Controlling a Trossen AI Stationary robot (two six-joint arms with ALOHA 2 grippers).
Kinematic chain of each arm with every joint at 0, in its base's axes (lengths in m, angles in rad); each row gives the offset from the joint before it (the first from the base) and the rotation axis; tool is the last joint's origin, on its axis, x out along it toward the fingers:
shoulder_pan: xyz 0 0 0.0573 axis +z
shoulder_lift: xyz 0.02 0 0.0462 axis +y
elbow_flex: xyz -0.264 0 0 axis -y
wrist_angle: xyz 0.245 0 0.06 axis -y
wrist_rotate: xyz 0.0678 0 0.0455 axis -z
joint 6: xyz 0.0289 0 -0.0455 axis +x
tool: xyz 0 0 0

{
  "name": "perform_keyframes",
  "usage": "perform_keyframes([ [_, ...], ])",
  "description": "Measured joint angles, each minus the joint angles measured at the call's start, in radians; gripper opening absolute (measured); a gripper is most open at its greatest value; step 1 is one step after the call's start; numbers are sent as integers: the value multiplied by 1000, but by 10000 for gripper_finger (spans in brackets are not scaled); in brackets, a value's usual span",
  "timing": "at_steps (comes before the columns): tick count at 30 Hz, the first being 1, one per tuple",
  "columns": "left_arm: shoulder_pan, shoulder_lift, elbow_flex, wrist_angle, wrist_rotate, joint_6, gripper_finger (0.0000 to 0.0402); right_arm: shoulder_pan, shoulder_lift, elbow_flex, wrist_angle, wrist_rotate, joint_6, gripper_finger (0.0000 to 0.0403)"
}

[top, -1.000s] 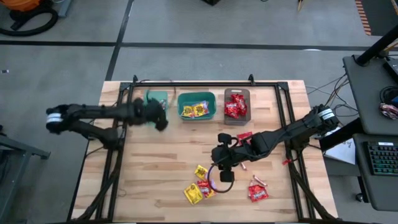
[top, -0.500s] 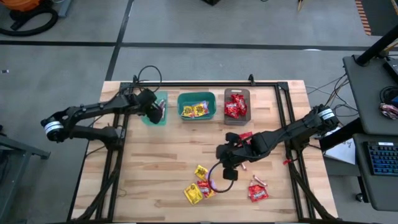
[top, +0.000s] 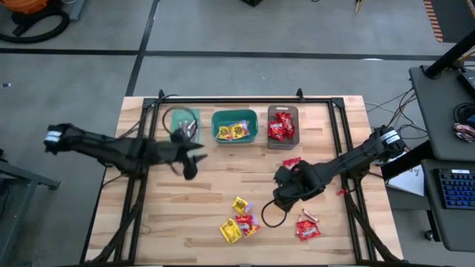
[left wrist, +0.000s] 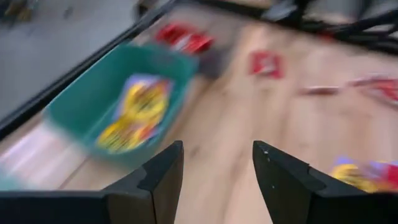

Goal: Sort candy
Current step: Put the red candy into the black bin

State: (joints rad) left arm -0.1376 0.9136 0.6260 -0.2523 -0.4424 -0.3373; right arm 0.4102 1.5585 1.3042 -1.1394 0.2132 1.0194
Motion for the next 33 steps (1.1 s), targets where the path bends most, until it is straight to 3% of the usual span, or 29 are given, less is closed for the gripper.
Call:
perform_keyframes([
  [7, -193, 78, -4, 218, -125, 133, 176, -77, 0, -91, -8, 36, 80, 146],
  [12, -196, 145, -4, 294, -141, 167, 176, -176, 0, -189, 29, 38, 52, 178],
  [20, -195, 195, -5, 313, -196, 172, 176, -317, 0, -349, 283, 13, -67, 218],
  [33, -194, 204, -5, 320, -197, 136, 176, -369, -5, -487, 466, -34, -96, 205],
])
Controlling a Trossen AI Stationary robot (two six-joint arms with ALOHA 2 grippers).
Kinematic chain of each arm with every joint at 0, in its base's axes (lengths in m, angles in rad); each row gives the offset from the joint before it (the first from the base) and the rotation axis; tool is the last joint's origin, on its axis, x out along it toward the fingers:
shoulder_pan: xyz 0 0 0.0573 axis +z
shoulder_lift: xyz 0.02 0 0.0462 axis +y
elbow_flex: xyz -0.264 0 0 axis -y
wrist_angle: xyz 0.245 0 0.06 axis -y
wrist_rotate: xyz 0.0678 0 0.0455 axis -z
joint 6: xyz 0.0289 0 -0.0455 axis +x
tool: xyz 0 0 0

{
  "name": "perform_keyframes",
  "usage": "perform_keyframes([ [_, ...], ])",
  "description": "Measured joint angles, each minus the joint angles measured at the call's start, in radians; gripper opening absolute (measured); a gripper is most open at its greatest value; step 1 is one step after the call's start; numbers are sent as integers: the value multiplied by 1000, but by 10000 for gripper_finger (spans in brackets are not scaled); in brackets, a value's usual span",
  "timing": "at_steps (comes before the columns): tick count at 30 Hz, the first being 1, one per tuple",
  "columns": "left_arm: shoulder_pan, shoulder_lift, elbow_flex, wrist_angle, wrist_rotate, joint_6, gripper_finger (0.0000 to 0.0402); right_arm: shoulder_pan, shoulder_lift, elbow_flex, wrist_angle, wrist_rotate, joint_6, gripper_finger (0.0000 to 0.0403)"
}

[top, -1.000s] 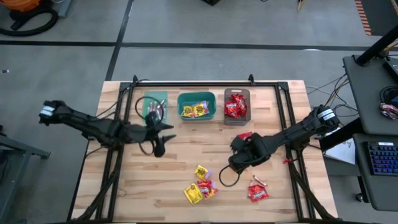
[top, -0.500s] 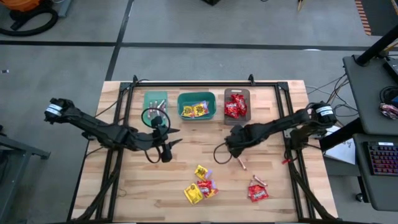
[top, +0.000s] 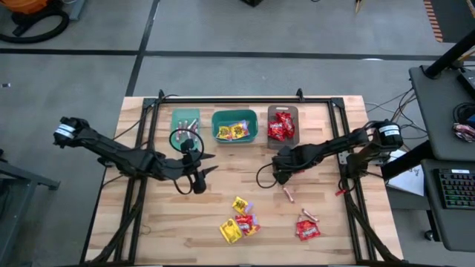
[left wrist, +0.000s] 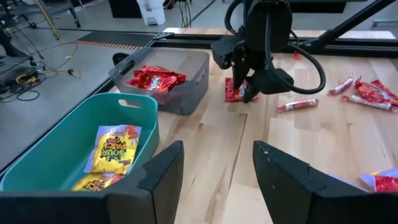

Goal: Sort candy
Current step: Put the red candy into the black bin

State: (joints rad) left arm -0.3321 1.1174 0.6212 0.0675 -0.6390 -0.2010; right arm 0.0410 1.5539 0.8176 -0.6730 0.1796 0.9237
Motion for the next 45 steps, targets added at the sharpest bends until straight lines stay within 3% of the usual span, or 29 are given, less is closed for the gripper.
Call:
perform_keyframes([
  [12, 0, 95, 0, 62, -1, -34, 176, 0, 2, -10, 33, 11, -38, 18],
  [22, 0, 152, 0, 110, -1, -33, 176, 24, -81, -5, 49, -34, -83, 8],
  [29, 0, 153, 0, 117, -1, -33, 176, 94, -195, -22, 299, -4, -109, 8],
  [33, -2, 153, 0, 117, 1, -58, 176, 115, -231, -22, 293, 0, -101, 8],
  [40, -15, 153, 0, 120, 1, -130, 166, 116, -201, -30, 38, 141, 181, 8],
  [45, -26, 177, -1, 133, -6, -153, 102, 116, -85, -43, 38, 153, 308, 9],
])
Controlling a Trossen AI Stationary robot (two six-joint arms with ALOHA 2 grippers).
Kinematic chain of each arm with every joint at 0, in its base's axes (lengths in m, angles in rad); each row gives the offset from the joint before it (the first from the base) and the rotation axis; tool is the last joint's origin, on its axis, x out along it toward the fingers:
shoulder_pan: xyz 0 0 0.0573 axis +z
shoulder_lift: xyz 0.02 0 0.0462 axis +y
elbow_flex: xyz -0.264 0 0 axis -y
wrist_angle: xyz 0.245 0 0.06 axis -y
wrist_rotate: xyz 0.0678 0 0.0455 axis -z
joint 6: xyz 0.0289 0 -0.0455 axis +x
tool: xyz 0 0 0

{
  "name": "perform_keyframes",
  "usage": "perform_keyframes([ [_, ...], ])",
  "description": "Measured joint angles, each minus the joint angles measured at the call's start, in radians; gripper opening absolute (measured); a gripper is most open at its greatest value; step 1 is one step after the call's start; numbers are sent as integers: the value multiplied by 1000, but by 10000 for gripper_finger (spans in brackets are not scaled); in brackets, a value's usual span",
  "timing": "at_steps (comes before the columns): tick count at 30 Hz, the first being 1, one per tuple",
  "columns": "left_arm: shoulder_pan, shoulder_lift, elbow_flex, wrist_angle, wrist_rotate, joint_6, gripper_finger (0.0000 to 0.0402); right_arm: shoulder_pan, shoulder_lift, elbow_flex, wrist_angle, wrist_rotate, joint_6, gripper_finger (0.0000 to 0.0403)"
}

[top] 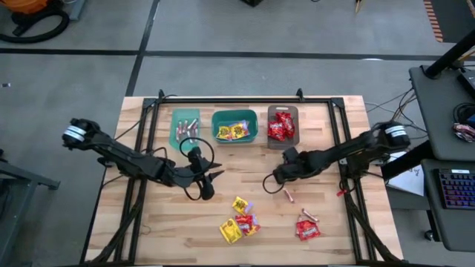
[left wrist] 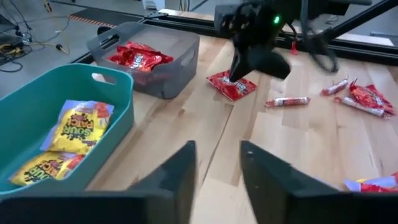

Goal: Sort candy
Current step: Put the red candy into the black bin

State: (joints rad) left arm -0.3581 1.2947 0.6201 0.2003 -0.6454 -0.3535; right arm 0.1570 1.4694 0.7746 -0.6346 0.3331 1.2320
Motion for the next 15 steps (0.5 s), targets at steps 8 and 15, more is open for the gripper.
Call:
perform_keyframes([
  [8, -1, 67, 0, 34, 0, -34, 13, 0, 158, 5, 480, -9, -99, 9],
  [15, -4, 120, 0, 45, 46, -23, 2, 9, 199, 6, 1114, -175, -441, 9],
])
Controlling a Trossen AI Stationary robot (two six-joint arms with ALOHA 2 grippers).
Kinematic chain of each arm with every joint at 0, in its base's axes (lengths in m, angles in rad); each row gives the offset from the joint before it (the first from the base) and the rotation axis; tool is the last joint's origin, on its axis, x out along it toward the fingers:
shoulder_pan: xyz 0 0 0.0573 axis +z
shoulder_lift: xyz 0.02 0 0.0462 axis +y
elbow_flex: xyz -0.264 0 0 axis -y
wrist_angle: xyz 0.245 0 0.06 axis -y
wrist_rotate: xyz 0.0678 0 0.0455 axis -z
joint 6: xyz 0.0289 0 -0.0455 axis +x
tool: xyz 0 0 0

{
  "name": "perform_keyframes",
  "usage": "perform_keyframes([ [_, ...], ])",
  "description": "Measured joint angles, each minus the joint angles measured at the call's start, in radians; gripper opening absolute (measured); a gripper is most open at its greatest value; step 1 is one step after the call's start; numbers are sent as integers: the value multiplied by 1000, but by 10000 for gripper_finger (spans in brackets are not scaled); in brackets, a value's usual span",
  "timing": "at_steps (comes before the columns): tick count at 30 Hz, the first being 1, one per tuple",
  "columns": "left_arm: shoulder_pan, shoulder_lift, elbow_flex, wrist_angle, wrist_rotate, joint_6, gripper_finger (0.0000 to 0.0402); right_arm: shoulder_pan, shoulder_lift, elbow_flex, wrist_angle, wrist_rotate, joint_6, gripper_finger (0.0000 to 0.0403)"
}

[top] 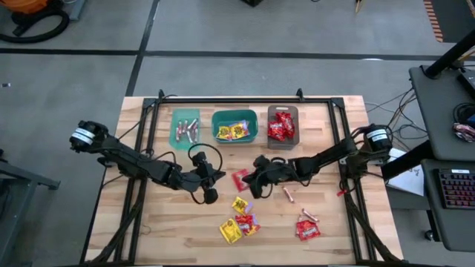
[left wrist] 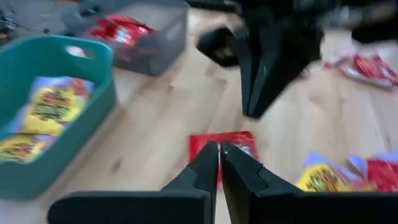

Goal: Sort candy
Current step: Put the red candy into the black bin

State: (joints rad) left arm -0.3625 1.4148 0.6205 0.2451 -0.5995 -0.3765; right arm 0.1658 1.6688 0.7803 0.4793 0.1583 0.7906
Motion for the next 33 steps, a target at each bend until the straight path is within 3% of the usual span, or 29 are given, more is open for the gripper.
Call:
perform_keyframes([
  [10, -8, 155, 0, 1, 177, 46, 0, -11, -92, -4, -375, -12, 28, 9],
  [16, -7, 261, 6, 45, 206, 55, 0, -43, -81, -3, -371, 1, 36, 22],
  [22, 6, 318, 8, 150, 193, 98, 0, -49, -78, -3, -345, 20, 36, 89],
  [28, 25, 358, 7, 177, 188, 96, 0, -49, 8, -2, -223, 25, 56, 169],
  [33, 31, 394, 8, 194, 187, 84, 0, -49, 62, 1, -209, 13, 92, 211],
])
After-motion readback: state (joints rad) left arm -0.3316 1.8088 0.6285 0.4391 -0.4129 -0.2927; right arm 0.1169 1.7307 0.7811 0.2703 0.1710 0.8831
